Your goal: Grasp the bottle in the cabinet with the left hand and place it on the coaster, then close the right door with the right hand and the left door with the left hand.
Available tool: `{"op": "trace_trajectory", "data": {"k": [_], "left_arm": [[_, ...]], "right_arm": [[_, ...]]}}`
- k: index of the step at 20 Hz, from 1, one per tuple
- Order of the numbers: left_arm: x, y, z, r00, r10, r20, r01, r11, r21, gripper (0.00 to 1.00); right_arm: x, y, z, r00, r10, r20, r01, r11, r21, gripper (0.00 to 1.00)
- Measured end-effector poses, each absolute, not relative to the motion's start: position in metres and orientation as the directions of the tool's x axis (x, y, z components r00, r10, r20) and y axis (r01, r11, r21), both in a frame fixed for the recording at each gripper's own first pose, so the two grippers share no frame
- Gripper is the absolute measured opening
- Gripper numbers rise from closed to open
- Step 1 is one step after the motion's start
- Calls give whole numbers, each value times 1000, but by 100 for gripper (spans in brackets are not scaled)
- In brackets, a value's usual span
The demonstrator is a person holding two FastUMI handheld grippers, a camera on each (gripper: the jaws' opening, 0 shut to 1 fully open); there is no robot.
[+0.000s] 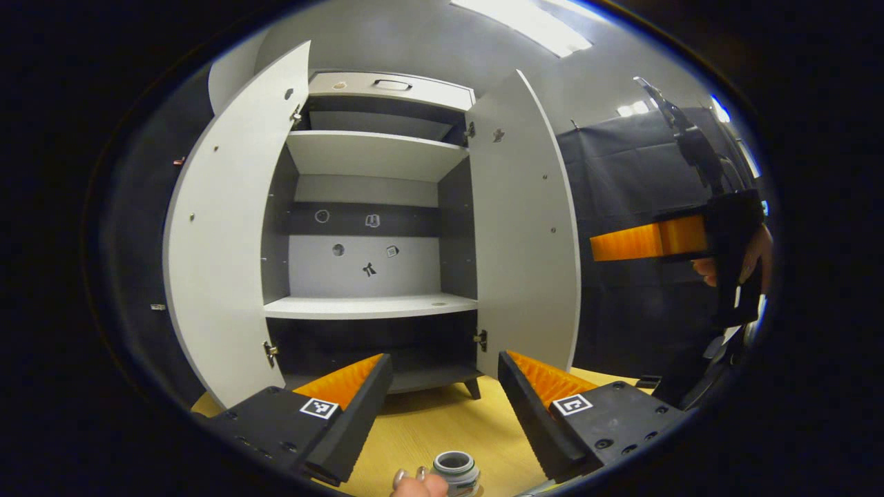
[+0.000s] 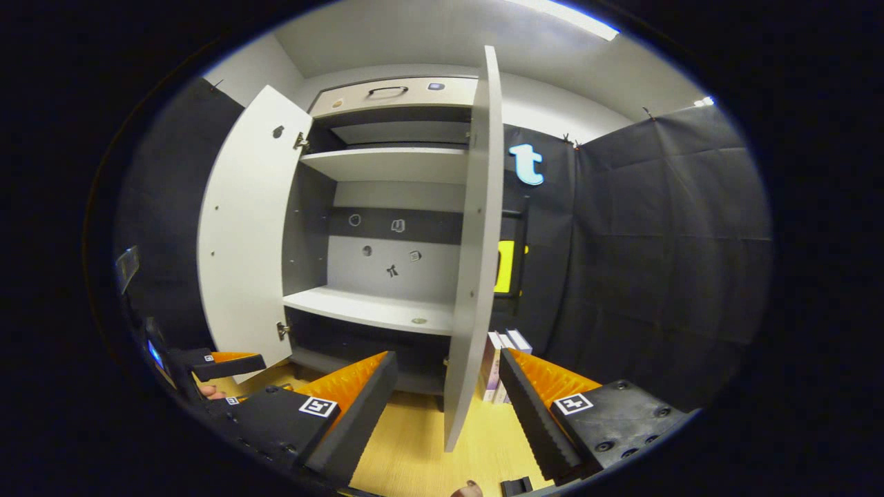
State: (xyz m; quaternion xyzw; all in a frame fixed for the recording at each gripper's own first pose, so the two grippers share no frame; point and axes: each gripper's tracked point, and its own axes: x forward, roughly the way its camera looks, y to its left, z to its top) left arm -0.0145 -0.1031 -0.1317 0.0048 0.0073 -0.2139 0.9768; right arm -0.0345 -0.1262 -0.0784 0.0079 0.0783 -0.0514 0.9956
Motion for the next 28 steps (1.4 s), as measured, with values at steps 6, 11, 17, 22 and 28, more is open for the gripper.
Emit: {"op": "trace_trajectory", "data": {"k": [6, 11, 17, 22, 28], "left_arm": [[-21, -80, -93, 890, -455, -26, 455, 890, -1, 96], [-22, -34, -81, 939, -338, -60, 339, 941, -9, 96], [-20, 40, -58, 995, -78, -59, 78, 997, -2, 96], [-23, 84, -61, 990, 121, -71, -127, 988, -85, 97], [-20, 107, -65, 973, 217, -75, -224, 970, -98, 95]], "right_arm": [[-11, -203, -47, 946, -311, -91, 310, 950, -22, 98], [29, -244, -33, 936, -345, -68, 344, 939, -20, 97], [75, -252, -26, 963, -266, -46, 267, 964, 10, 100], [79, -236, -29, 980, -192, -58, 196, 979, 61, 94], [84, -182, -31, 998, -8, -66, 17, 990, 140, 94]]}}
